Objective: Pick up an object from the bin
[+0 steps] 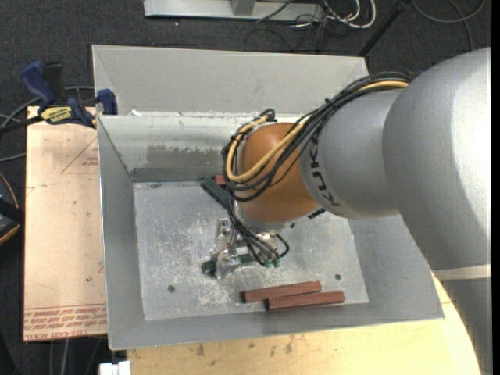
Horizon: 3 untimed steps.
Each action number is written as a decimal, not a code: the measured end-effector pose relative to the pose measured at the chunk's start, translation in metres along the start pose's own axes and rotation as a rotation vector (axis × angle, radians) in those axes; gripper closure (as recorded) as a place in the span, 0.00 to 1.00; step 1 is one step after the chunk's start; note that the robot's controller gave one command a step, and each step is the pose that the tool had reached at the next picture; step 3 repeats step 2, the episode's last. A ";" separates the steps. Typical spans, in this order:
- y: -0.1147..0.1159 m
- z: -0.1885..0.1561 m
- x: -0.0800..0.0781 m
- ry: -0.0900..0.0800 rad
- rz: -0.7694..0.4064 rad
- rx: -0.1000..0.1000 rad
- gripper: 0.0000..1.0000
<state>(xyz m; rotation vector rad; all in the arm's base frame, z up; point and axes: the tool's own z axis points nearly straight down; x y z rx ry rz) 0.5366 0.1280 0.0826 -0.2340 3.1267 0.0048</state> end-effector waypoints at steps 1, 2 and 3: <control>0.000 0.000 0.000 0.000 0.000 0.000 1.00; 0.003 -0.193 -0.012 -0.005 0.018 0.001 1.00; 0.003 -0.193 -0.012 -0.005 0.018 0.001 1.00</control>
Offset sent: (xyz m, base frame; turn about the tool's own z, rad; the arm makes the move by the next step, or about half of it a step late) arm 0.0088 0.0037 0.1884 0.0188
